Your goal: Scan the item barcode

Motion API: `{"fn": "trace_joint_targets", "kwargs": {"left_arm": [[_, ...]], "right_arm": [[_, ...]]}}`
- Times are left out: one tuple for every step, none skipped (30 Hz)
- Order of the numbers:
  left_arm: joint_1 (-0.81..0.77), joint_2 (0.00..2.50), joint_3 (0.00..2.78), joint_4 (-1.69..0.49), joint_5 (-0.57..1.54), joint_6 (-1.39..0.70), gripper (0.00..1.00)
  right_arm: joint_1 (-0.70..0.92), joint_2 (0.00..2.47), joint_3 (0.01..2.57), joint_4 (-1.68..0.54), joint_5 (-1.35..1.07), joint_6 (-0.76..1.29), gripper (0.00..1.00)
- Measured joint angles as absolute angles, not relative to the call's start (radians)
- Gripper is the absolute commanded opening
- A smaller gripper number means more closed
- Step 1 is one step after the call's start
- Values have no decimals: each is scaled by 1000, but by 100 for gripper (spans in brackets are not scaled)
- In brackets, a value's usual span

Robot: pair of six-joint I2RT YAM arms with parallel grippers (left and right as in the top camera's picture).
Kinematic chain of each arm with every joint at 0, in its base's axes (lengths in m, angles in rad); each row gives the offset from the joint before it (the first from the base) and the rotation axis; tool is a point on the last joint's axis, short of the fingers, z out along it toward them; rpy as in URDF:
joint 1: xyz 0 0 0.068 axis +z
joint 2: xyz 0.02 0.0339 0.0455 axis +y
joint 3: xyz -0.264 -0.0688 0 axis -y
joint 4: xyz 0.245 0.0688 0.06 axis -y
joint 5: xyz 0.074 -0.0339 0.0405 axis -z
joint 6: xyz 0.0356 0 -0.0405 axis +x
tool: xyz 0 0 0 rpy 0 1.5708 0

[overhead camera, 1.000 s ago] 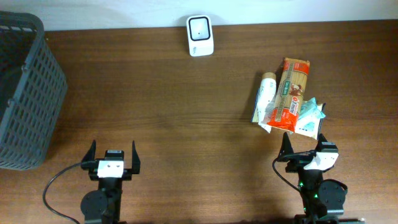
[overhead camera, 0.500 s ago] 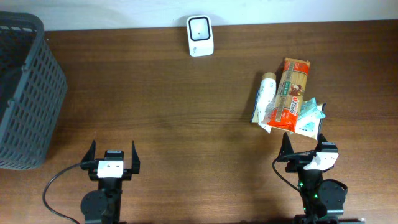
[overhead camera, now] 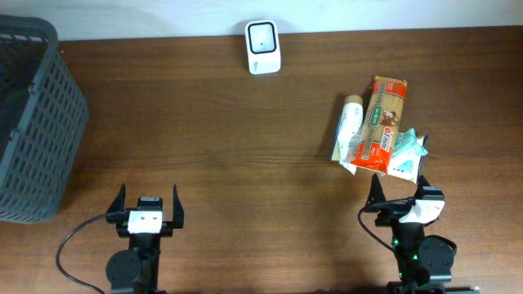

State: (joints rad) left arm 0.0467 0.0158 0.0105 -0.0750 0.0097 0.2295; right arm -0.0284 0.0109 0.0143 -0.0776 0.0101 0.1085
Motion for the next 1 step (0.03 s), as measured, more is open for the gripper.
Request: {"fn": "trace_joint_targets", "kwargs": {"left_arm": [[47,15,10,-75,9,229,99]], "right_arm": [[-28,11,14,-78,10,109,99]]}}
